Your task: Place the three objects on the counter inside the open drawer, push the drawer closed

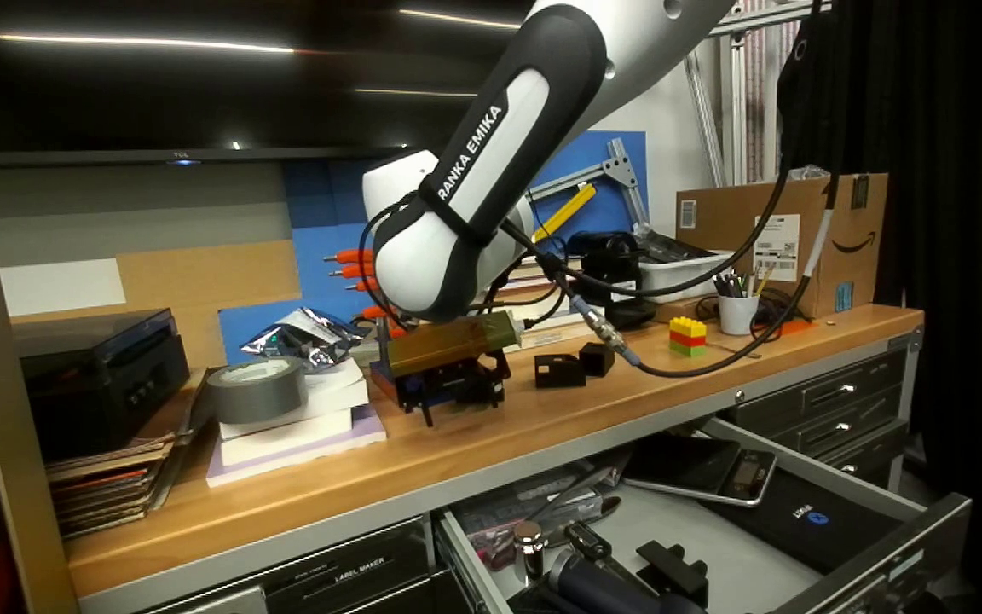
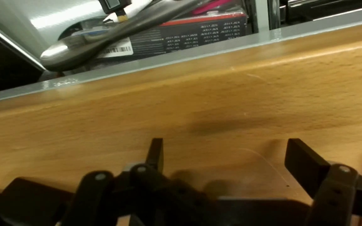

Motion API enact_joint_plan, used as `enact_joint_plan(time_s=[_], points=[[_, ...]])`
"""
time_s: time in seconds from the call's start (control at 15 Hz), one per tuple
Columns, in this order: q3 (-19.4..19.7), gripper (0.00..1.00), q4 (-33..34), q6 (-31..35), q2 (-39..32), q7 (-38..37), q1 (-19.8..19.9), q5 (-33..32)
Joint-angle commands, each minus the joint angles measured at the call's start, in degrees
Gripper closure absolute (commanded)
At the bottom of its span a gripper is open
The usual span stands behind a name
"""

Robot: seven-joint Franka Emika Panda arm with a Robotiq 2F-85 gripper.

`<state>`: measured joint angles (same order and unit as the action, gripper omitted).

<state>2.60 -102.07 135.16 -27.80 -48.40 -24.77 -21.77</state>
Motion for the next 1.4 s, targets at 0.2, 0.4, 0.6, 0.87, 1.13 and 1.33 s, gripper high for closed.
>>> enact_joint_plan(time_s=[0.2,0.4,0.6,0.87,1.13,1.33], points=[[-0.5,0.0,4.5,-4.4,-1.3,-3.8,0.4,-1.3],[-0.3,0.0,4.9,-3.6,-2.6,-4.6,1.4,-0.8],[-0.3,0.0,6.8,-2.7,-4.7,-4.7,2.6,0.0],[-0.8,0.0,9.6,-1.1,-7.1,-3.9,4.6,3.1],[-0.3,0.0,12.2,0.4,-9.0,-4.2,5.5,5.7],[0.4,0.0,14.1,0.6,-10.4,-4.5,5.6,6.1]])
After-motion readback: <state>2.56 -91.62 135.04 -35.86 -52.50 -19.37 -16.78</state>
